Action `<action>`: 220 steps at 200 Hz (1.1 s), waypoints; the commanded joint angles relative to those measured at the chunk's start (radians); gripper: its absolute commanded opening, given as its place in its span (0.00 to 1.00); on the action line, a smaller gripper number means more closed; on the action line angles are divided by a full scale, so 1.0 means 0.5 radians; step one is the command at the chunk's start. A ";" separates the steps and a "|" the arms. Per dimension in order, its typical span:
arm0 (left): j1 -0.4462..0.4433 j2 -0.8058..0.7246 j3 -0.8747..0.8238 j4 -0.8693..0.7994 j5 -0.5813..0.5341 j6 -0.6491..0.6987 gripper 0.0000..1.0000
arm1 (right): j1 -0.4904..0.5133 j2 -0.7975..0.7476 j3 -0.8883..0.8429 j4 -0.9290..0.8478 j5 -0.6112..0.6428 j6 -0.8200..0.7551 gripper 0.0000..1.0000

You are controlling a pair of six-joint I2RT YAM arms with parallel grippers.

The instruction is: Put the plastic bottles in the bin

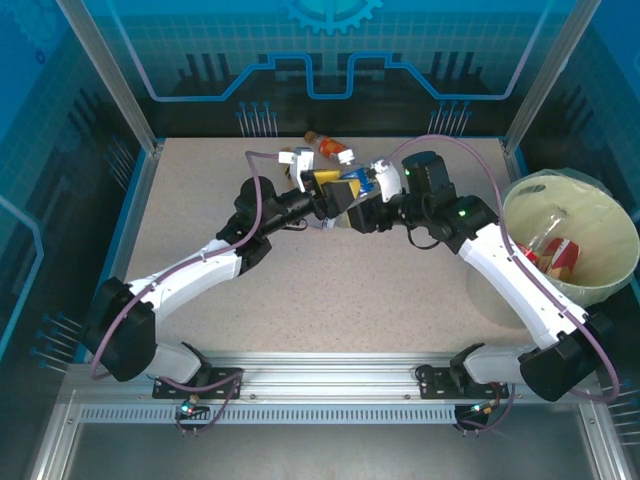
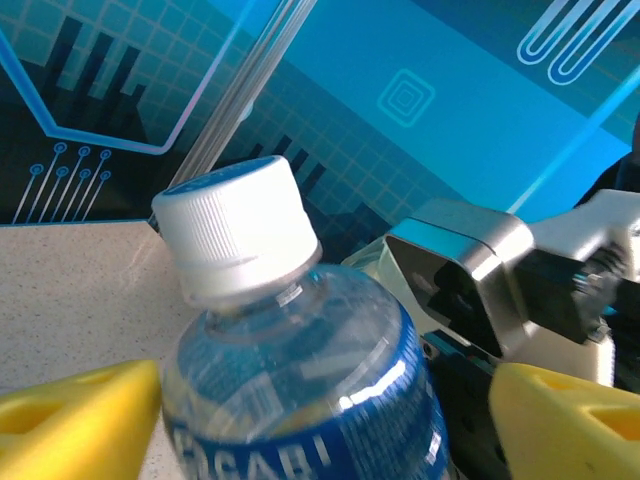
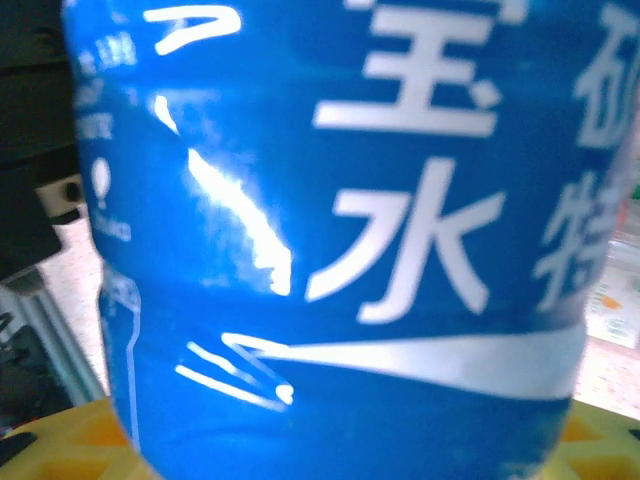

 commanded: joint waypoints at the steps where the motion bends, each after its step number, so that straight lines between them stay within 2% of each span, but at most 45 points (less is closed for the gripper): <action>1: -0.011 -0.124 0.068 -0.007 0.042 0.101 0.93 | -0.060 -0.089 0.092 -0.126 0.203 -0.043 0.42; 16: -0.011 -0.172 0.043 -0.036 -0.015 0.150 0.99 | -0.112 -0.143 0.122 -0.191 0.318 -0.063 0.41; 57: -0.010 -0.275 -0.084 -0.092 -0.344 0.208 0.99 | -0.207 -0.303 0.206 -0.351 0.798 -0.142 0.41; 87: -0.010 -0.286 -0.158 -0.152 -0.573 0.192 0.99 | -0.285 -0.472 0.201 -0.338 1.136 -0.174 0.41; 129: -0.007 -0.260 -0.231 -0.221 -0.686 0.166 0.99 | -0.479 -0.743 0.023 -0.177 1.832 -0.218 0.41; 163: -0.001 -0.247 -0.248 -0.337 -0.733 0.134 0.99 | -0.819 -0.867 -0.085 -0.185 1.788 -0.186 0.41; 196: 0.007 -0.244 -0.291 -0.479 -0.793 -0.004 0.99 | -0.963 -0.890 -0.197 -0.236 1.994 -0.187 0.40; 220: 0.014 -0.256 -0.368 -0.500 -0.871 -0.149 0.99 | -1.116 -0.867 -0.206 -0.309 1.933 -0.148 0.41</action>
